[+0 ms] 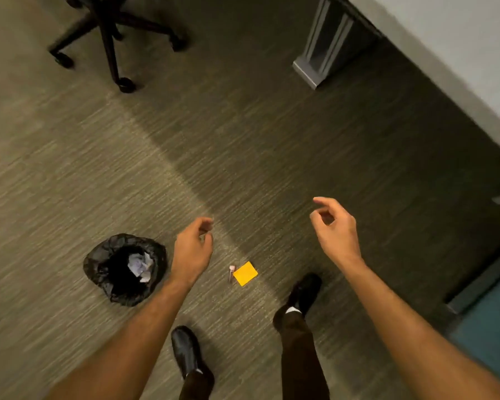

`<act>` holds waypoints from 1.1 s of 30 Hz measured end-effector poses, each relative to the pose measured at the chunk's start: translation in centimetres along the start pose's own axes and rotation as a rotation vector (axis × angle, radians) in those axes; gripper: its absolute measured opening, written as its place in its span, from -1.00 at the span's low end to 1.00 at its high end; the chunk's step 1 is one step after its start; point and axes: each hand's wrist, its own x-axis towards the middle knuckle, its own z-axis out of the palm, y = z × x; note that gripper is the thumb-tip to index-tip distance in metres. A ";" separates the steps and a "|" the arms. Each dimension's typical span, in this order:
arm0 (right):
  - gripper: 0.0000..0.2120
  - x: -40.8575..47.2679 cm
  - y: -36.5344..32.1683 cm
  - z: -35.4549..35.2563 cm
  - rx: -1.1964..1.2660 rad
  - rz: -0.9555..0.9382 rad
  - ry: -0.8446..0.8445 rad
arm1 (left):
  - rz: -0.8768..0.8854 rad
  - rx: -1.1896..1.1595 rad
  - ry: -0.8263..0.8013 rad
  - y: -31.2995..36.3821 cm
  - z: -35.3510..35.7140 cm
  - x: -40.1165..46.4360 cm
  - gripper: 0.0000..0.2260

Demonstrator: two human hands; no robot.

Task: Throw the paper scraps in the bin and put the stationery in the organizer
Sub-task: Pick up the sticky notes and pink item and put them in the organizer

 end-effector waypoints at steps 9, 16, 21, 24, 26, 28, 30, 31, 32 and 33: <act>-0.72 1.5 25.8 23.5 -0.115 0.111 -0.083 | -0.087 -0.012 -0.085 -28.9 17.8 2.2 -0.74; -0.66 0.9 39.4 38.4 -0.222 0.154 -0.238 | -0.138 0.037 -0.169 -40.8 30.3 3.6 -0.78; -0.50 -0.6 45.2 42.9 -0.472 0.151 -0.318 | -0.235 0.076 -0.209 -43.8 35.5 4.4 -0.80; -0.26 -1.3 46.6 44.1 -0.582 0.189 -0.345 | -0.266 0.119 -0.258 -44.1 37.3 4.4 -0.79; -0.21 -1.7 46.9 44.8 -0.675 0.138 -0.316 | -0.264 0.143 -0.266 -44.0 37.8 4.5 -0.86; -0.20 -1.9 46.9 45.5 -0.762 0.069 -0.290 | -0.258 0.136 -0.259 -43.8 37.9 4.7 -0.92; -0.25 -1.9 46.7 45.9 -0.757 0.064 -0.279 | -0.235 0.122 -0.250 -43.4 37.5 5.0 -0.94; -0.30 -1.7 46.5 46.0 -0.717 0.088 -0.279 | -0.215 0.118 -0.241 -43.2 37.1 5.2 -0.92; -0.36 -1.5 46.4 46.0 -0.666 0.116 -0.281 | -0.193 0.117 -0.228 -43.0 36.6 5.4 -0.89; -0.44 -1.2 46.3 45.8 -0.619 0.142 -0.287 | -0.170 0.116 -0.216 -42.7 36.0 5.6 -0.86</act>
